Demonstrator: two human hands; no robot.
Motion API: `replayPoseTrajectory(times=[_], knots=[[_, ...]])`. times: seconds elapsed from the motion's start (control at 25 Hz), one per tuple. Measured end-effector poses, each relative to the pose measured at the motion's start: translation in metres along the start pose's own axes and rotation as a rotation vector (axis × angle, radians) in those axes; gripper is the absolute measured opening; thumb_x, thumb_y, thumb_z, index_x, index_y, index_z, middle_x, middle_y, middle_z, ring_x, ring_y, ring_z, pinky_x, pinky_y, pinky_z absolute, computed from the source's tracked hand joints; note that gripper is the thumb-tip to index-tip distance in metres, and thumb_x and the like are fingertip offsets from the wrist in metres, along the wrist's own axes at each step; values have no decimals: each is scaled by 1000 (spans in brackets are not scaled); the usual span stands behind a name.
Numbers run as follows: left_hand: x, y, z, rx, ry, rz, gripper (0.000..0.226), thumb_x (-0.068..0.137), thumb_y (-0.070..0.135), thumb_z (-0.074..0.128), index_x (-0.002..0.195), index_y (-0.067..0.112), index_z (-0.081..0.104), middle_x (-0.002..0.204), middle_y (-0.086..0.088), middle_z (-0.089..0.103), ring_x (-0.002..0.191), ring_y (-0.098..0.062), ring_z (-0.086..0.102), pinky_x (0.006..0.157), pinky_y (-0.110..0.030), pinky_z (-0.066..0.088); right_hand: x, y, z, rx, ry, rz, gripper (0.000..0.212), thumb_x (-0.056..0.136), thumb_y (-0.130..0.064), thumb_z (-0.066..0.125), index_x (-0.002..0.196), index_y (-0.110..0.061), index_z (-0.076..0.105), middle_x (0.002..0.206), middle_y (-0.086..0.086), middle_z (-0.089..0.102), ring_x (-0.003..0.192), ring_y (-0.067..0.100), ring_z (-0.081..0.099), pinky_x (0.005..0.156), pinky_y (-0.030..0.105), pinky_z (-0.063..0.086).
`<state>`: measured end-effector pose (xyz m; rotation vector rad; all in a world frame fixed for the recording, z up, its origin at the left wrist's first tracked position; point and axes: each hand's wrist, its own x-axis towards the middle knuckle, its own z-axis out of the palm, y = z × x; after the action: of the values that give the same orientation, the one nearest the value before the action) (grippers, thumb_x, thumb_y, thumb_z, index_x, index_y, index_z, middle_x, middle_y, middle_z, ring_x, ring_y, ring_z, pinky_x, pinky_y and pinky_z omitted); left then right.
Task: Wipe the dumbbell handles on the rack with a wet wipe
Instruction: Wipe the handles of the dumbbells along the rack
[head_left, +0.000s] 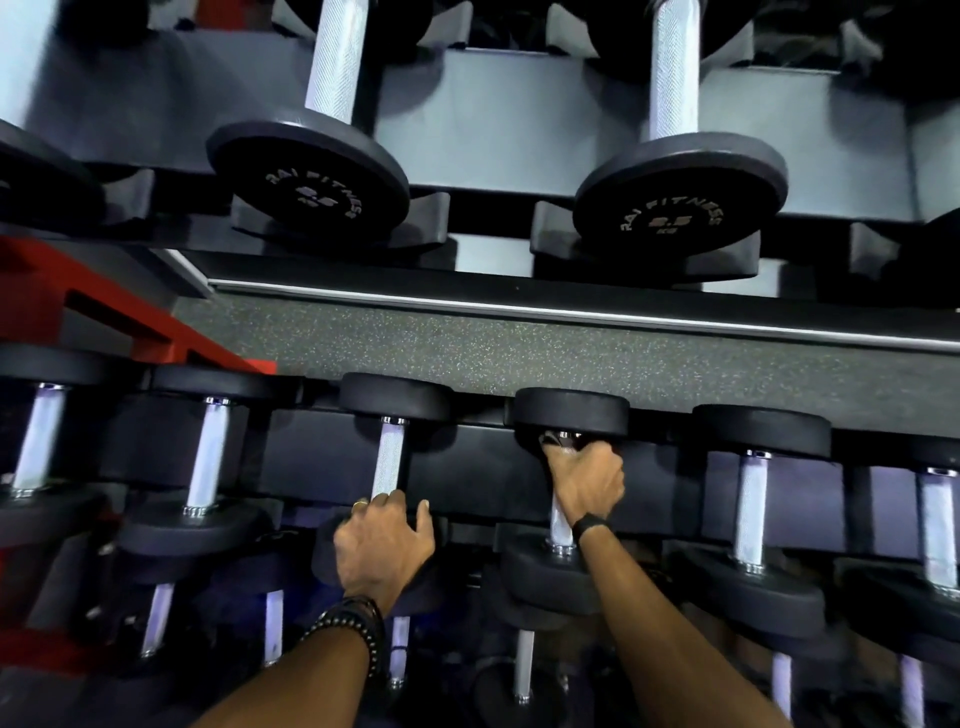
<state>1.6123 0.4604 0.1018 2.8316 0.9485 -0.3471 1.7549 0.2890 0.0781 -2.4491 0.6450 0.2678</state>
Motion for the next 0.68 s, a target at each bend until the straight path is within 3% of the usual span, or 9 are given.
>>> replayPoseTrajectory(times=[0.04,0.12,0.24,0.36,0.44,0.52,0.6,0.68], knots=[[0,0,-1,-1,-8,-7,34,80,47,66,73,14,69,70,-4,68,73,-28,65,56,-33,48,-4,6,-3,-51,132,-116,52,70,-54,77,80,-4,69,77,22,69,76,42,66,66,40,51],[1,0,0,0,-8,-10,34,79,47,67,73,14,69,69,-4,67,72,-28,65,56,-33,48,-17,15,0,121,252,-235,38,80,-47,72,76,-9,69,64,13,68,61,36,63,56,37,46],[1,0,1,-5,-15,-3,32,74,44,73,67,13,68,64,-5,66,67,-30,64,51,-33,46,-16,16,12,621,138,-143,21,93,-21,61,82,-8,73,65,-10,60,63,13,54,61,29,43],[1,-1,2,-10,-19,-4,32,73,43,75,66,12,68,63,-5,65,67,-30,64,51,-33,46,4,14,14,995,-161,239,26,94,-8,52,73,-10,66,65,-4,62,63,13,58,62,28,49],[1,-1,2,-10,-15,3,32,72,42,77,64,12,67,61,-5,64,65,-31,64,50,-33,46,21,18,7,1002,-295,458,24,88,-4,55,69,-16,58,54,-4,58,47,8,53,45,19,42],[1,-1,2,-2,-18,5,33,71,42,77,63,12,66,60,-5,64,64,-31,63,49,-33,47,26,15,-2,903,-236,413,28,86,1,56,64,-17,54,48,-8,51,45,5,47,36,14,33],[1,-1,3,-3,-12,11,33,70,41,78,62,12,66,59,-5,63,63,-31,63,49,-33,47,19,10,-4,713,-104,251,26,84,1,59,61,-12,57,59,-7,49,59,7,44,42,14,36],[1,-1,4,-1,0,15,33,70,41,79,62,12,66,59,-5,63,63,-31,63,49,-33,46,6,1,-1,558,-155,161,12,83,-1,59,73,-7,62,69,-2,55,65,10,47,61,22,44]])
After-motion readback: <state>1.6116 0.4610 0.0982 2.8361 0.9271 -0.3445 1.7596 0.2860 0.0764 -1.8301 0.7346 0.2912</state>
